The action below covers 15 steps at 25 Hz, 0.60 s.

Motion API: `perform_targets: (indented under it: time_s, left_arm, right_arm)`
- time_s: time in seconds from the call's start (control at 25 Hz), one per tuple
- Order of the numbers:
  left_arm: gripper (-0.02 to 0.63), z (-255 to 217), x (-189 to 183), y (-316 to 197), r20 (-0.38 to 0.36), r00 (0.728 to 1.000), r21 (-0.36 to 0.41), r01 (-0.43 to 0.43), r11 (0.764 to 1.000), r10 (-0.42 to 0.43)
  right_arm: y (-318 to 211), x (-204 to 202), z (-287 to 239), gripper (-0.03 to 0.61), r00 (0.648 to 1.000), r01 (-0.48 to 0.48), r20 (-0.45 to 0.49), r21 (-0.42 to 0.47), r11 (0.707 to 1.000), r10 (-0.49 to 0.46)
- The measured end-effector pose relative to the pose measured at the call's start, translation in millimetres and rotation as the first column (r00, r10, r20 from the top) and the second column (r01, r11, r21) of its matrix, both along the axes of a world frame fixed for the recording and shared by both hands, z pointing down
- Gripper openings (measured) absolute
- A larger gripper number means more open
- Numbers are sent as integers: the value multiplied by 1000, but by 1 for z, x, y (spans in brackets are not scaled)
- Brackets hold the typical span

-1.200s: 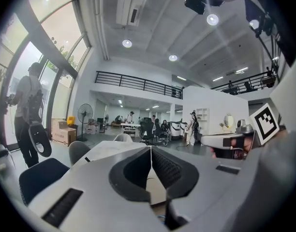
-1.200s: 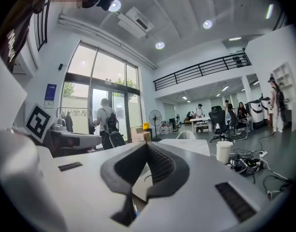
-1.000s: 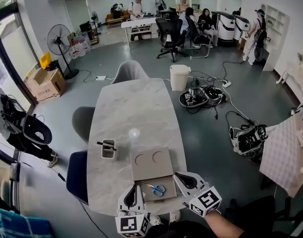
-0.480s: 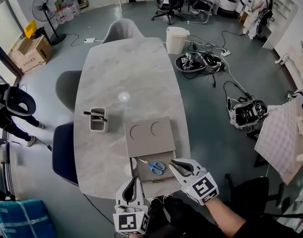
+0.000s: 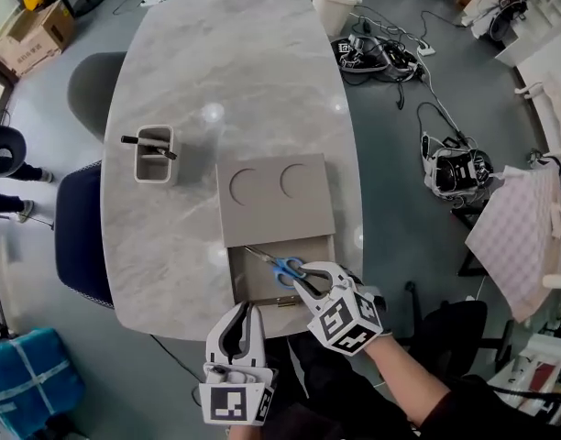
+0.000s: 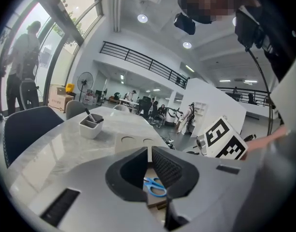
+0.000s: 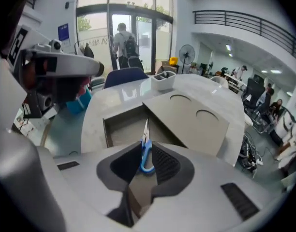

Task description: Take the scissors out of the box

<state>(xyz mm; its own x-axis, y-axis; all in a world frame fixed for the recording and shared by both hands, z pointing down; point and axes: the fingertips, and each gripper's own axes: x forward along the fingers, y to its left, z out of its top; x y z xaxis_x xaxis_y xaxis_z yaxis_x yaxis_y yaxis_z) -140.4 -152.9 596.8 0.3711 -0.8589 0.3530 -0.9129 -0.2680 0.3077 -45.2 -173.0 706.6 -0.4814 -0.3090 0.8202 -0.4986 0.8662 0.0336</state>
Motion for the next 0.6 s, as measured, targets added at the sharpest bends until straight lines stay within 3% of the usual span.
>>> perform_targets:
  time_s: [0.36, 0.6]
  left_arm:
    - [18, 23, -6, -2, -1, 1000, 10, 1, 1000, -1]
    - [17, 31, -7, 2, -17, 1000, -15, 10, 1000, -11]
  right_arm:
    - [5, -9, 57, 86, 975, 72, -199, -130, 989, -97]
    - [0, -20, 55, 89, 979, 73, -177, -168, 983, -103]
